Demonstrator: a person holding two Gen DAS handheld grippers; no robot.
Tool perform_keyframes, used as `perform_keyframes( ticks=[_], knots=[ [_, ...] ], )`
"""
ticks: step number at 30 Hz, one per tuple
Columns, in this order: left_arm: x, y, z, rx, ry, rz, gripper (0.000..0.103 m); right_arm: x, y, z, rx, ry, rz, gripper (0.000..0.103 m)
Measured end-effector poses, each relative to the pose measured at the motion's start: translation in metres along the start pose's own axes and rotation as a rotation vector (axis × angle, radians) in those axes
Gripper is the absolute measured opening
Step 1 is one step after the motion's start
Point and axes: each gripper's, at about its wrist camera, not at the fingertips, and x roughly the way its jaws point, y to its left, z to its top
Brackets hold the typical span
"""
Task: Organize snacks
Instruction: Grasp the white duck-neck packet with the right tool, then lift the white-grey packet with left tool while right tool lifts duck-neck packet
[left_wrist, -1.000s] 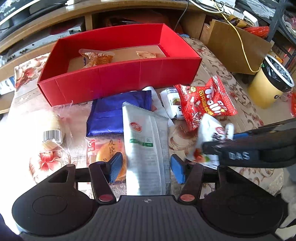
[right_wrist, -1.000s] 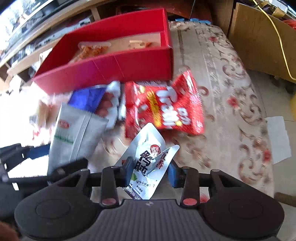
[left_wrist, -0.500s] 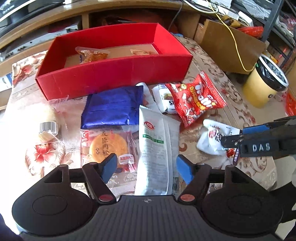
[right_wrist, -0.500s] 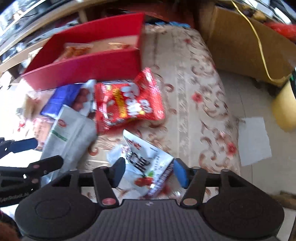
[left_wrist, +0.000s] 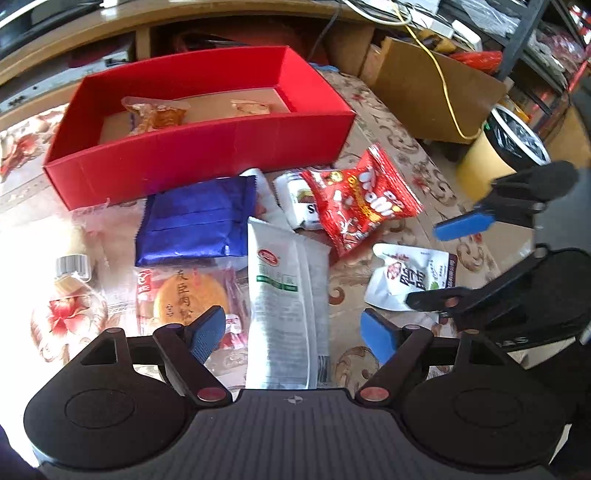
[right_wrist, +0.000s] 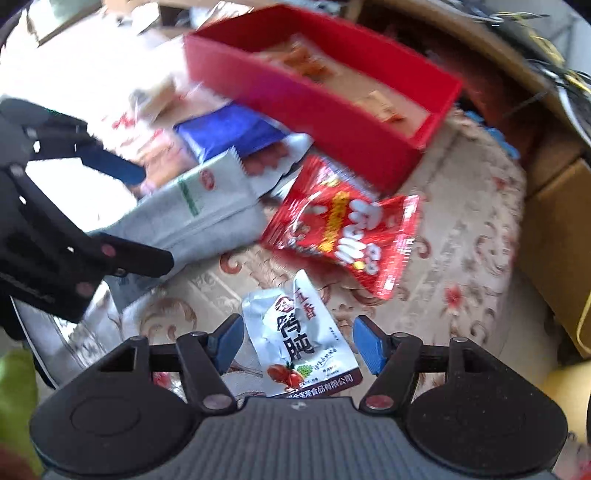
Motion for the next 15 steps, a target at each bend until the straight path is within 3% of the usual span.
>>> perform_keyframes(
  ticks=[5,7,8,15],
  knots=[
    [0.013,-0.004,-0.002,0.027,0.042,-0.008,0.088,0.021,0.003,-0.001,-0.021,0.019,0.039,0.062],
    [0.017,-0.009,-0.002,0.055,0.048,0.008,0.090,0.026,0.007,-0.005,-0.037,0.016,0.017,0.063],
    [0.019,-0.013,-0.001,0.074,0.047,0.020,0.090,0.025,0.007,-0.006,-0.037,0.014,0.017,0.058],
    [0.032,-0.038,-0.001,0.219,0.048,0.131,0.090,0.014,-0.005,-0.024,0.113,0.032,-0.033,0.051]
  ],
)
